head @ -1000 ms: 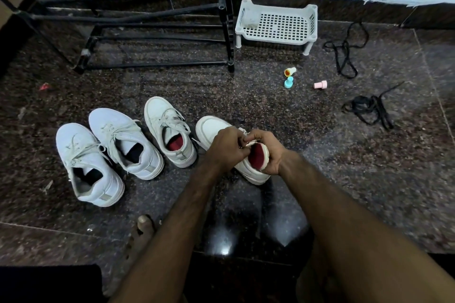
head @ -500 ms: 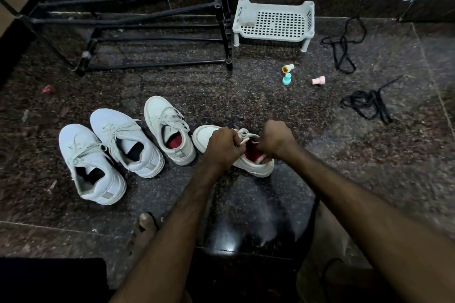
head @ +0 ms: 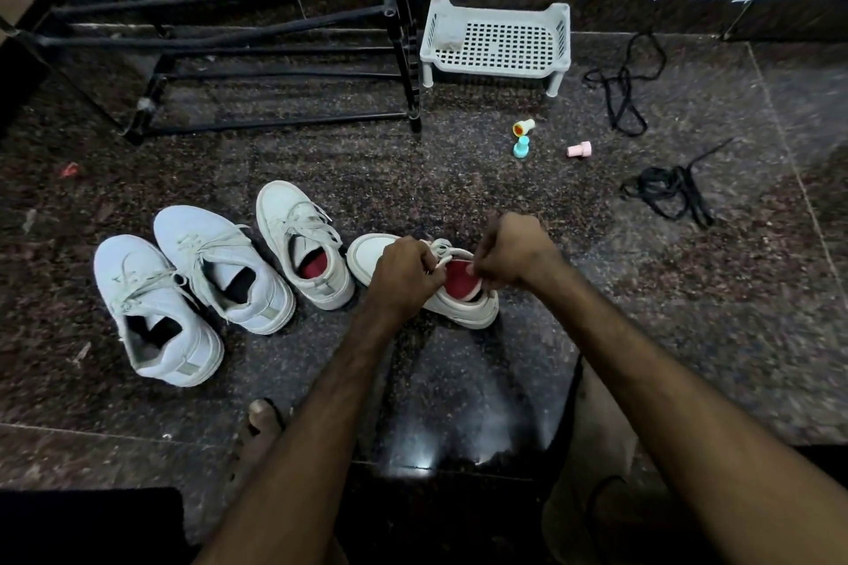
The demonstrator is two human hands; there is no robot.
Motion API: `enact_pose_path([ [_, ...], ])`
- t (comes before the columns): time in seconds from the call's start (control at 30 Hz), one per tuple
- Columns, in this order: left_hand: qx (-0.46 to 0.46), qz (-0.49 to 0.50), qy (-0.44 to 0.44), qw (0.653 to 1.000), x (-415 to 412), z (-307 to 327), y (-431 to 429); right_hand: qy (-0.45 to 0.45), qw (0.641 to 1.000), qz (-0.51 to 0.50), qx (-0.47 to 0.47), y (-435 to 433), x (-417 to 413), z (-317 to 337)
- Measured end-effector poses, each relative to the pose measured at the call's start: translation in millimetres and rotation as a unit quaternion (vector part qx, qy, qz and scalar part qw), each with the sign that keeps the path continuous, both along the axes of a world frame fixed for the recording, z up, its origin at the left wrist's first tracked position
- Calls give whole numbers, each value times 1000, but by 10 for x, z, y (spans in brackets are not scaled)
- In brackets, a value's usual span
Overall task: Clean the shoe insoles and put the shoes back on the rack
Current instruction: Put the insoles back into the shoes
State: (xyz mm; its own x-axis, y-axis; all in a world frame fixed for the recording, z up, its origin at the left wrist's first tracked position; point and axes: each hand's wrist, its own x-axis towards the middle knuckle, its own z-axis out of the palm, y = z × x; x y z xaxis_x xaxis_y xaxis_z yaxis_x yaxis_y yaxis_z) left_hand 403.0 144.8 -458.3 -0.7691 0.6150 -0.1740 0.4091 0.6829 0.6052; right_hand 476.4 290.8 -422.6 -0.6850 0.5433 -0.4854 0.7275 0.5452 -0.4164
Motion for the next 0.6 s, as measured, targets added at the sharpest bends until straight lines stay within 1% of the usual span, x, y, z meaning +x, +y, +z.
enact_pose_path([
  [0.07,1,2,1,1000,11,-6,-9,2,999,13,34,-56,53,-18],
  [0.13,3,-1,3,1000,10,-5,-10,27,997,14,72,-106,94,-21],
  [0.23,2,-6,13,1000,-6,-19,-25,68,991,42,103,-220,123,18],
  [0.47,7,-10,40,999,-101,-68,-108,144,981,67,107,-320,229,-15],
  [0.57,22,-17,60,998,-162,-77,-167,158,981,59,95,-387,236,-36],
  [0.6,25,-23,64,997,-163,-75,-172,152,979,82,105,-415,230,-46],
])
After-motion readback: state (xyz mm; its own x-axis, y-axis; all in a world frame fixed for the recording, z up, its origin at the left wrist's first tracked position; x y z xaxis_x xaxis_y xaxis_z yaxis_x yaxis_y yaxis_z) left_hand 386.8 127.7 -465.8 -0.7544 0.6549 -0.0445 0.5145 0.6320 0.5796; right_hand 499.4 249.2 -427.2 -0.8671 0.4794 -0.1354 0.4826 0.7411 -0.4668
